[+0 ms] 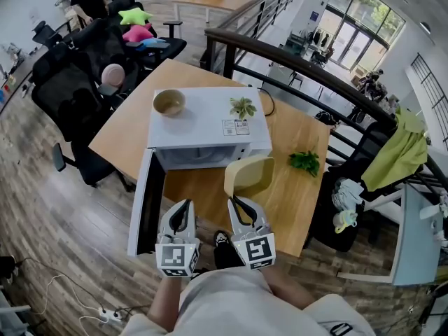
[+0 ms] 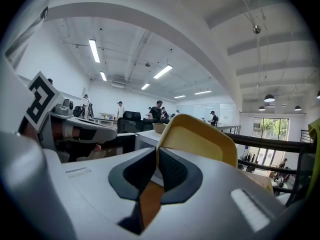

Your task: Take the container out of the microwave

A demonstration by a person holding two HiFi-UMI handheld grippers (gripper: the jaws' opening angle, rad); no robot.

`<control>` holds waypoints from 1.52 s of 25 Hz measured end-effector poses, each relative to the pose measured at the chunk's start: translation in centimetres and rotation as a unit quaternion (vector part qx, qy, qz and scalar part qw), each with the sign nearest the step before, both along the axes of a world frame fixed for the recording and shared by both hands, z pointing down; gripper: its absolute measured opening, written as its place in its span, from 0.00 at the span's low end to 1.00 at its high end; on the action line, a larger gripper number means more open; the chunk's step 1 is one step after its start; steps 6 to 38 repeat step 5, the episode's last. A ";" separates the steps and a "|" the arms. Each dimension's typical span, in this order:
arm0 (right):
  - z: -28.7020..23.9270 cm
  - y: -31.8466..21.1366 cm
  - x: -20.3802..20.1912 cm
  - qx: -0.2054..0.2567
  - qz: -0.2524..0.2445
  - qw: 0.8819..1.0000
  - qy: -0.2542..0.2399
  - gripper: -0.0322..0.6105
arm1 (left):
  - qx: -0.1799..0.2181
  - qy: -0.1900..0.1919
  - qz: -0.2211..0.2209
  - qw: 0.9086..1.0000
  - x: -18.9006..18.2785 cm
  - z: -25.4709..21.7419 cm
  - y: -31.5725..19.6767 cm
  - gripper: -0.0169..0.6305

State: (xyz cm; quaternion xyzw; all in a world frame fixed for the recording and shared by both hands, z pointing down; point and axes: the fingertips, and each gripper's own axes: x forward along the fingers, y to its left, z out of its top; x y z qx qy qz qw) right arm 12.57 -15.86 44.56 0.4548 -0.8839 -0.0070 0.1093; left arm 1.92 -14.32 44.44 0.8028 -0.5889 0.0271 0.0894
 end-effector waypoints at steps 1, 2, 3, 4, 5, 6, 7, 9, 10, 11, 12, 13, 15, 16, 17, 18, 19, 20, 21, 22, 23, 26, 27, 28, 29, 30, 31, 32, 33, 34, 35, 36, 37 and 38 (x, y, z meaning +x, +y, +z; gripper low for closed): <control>0.0 0.1 -0.1 -0.001 -0.001 1.000 0.000 0.10 | -0.001 0.000 0.000 1.000 0.0 0.0 0.0 0.03; 0.0 0.1 -0.2 -0.001 -0.002 1.000 0.001 0.10 | -0.001 0.000 0.000 1.000 0.0 0.0 0.0 0.03; -0.1 0.2 -0.2 -0.001 -0.002 1.000 0.001 0.10 | -0.001 0.001 0.000 1.000 -0.1 0.0 0.1 0.03; -0.1 0.2 -0.3 0.000 -0.003 1.000 0.001 0.10 | -0.001 0.001 0.000 1.000 -0.1 -0.1 0.1 0.03; -0.2 0.3 -0.3 0.000 -0.003 1.000 0.002 0.10 | -0.001 0.002 0.000 1.000 -0.1 -0.1 0.1 0.03; -0.2 0.3 -0.3 0.000 -0.003 1.000 0.002 0.10 | -0.001 0.002 0.000 1.000 -0.1 -0.1 0.1 0.03; -0.2 0.3 -0.3 0.000 -0.003 1.000 0.002 0.10 | -0.001 0.002 0.000 1.000 -0.1 -0.1 0.1 0.03; -0.2 0.3 -0.3 0.000 -0.003 1.000 0.002 0.10 | -0.001 0.002 0.000 1.000 -0.1 -0.1 0.1 0.03; -0.2 0.3 -0.3 0.000 -0.003 1.000 0.002 0.10 | -0.001 0.002 0.000 1.000 -0.1 -0.1 0.1 0.03; -0.2 0.3 -0.3 0.000 -0.003 1.000 0.002 0.10 | -0.001 0.002 0.000 1.000 -0.1 -0.1 0.1 0.03; -0.2 0.3 -0.3 0.000 -0.003 1.000 0.002 0.10 | -0.001 0.002 0.000 1.000 -0.1 -0.1 0.1 0.03; -0.2 0.3 -0.3 0.000 -0.003 1.000 0.002 0.10 | -0.001 0.002 0.000 1.000 -0.1 -0.1 0.1 0.03; -0.2 0.3 -0.3 0.000 -0.003 1.000 0.002 0.10 | -0.001 0.002 0.000 1.000 -0.1 -0.1 0.1 0.03; -0.2 0.3 -0.3 0.000 -0.003 1.000 0.002 0.10 | -0.001 0.002 0.000 1.000 -0.1 -0.1 0.1 0.03; -0.2 0.3 -0.3 0.000 -0.003 1.000 0.002 0.10 | -0.001 0.002 0.000 1.000 -0.1 -0.1 0.1 0.03; -0.2 0.3 -0.3 0.000 -0.003 1.000 0.002 0.10 | -0.001 0.002 0.000 1.000 -0.1 -0.1 0.1 0.03; -0.2 0.3 -0.3 0.000 -0.003 1.000 0.002 0.10 | -0.001 0.002 0.000 1.000 -0.1 -0.1 0.1 0.03; -0.2 0.3 -0.3 0.000 -0.003 1.000 0.002 0.10 | -0.001 0.002 0.000 1.000 -0.1 -0.1 0.1 0.03; -0.2 0.3 -0.3 0.000 -0.003 1.000 0.002 0.10 | -0.001 0.002 0.000 1.000 -0.1 -0.1 0.1 0.03; -0.2 0.3 -0.3 0.000 -0.003 1.000 0.002 0.10 | -0.001 0.002 0.000 1.000 -0.1 -0.1 0.1 0.03; -0.2 0.3 -0.3 0.000 -0.003 1.000 0.002 0.10 | -0.001 0.002 0.000 1.000 -0.1 -0.1 0.1 0.03; -0.2 0.3 -0.3 0.000 -0.003 1.000 0.002 0.10 | -0.001 0.002 0.000 1.000 -0.1 -0.1 0.1 0.03; -0.2 0.3 -0.3 0.000 -0.003 1.000 0.002 0.10 | -0.001 0.002 0.000 1.000 -0.1 -0.1 0.1 0.03; -0.2 0.3 -0.3 0.000 -0.003 1.000 0.002 0.10 | -0.001 0.002 0.000 1.000 -0.1 -0.1 0.1 0.03; -0.2 0.3 -0.3 0.000 -0.003 1.000 0.002 0.10 | -0.001 0.002 0.000 1.000 -0.1 -0.1 0.1 0.03; -0.2 0.3 -0.3 0.000 -0.003 1.000 0.002 0.10 | -0.001 0.002 0.000 1.000 -0.1 -0.1 0.1 0.03; -0.2 0.3 -0.3 0.000 -0.003 1.000 0.002 0.10 | -0.001 0.002 0.000 1.000 -0.1 -0.1 0.1 0.03; -0.2 0.3 -0.3 0.000 -0.003 1.000 0.002 0.10 | -0.001 0.002 0.000 1.000 -0.1 -0.1 0.1 0.03; -0.2 0.3 -0.3 0.000 -0.003 1.000 0.002 0.10 | -0.001 0.002 0.000 1.000 -0.1 -0.1 0.1 0.03; -0.2 0.3 -0.3 0.000 -0.003 1.000 0.002 0.10 | -0.001 0.002 0.000 1.000 -0.1 -0.1 0.1 0.03; -0.2 0.3 -0.3 0.000 -0.003 1.000 0.002 0.10 | -0.001 0.002 0.000 1.000 -0.1 -0.1 0.1 0.03; -0.2 0.3 -0.3 0.000 -0.003 1.000 0.002 0.10 | -0.001 0.002 0.000 1.000 -0.1 -0.1 0.1 0.03; -0.2 0.3 -0.3 0.000 -0.003 1.000 0.002 0.10 | -0.001 0.002 0.000 1.000 -0.1 -0.1 0.1 0.03; -0.2 0.3 -0.3 0.000 -0.003 1.000 0.002 0.10 | -0.001 0.002 0.000 1.000 -0.1 -0.1 0.1 0.03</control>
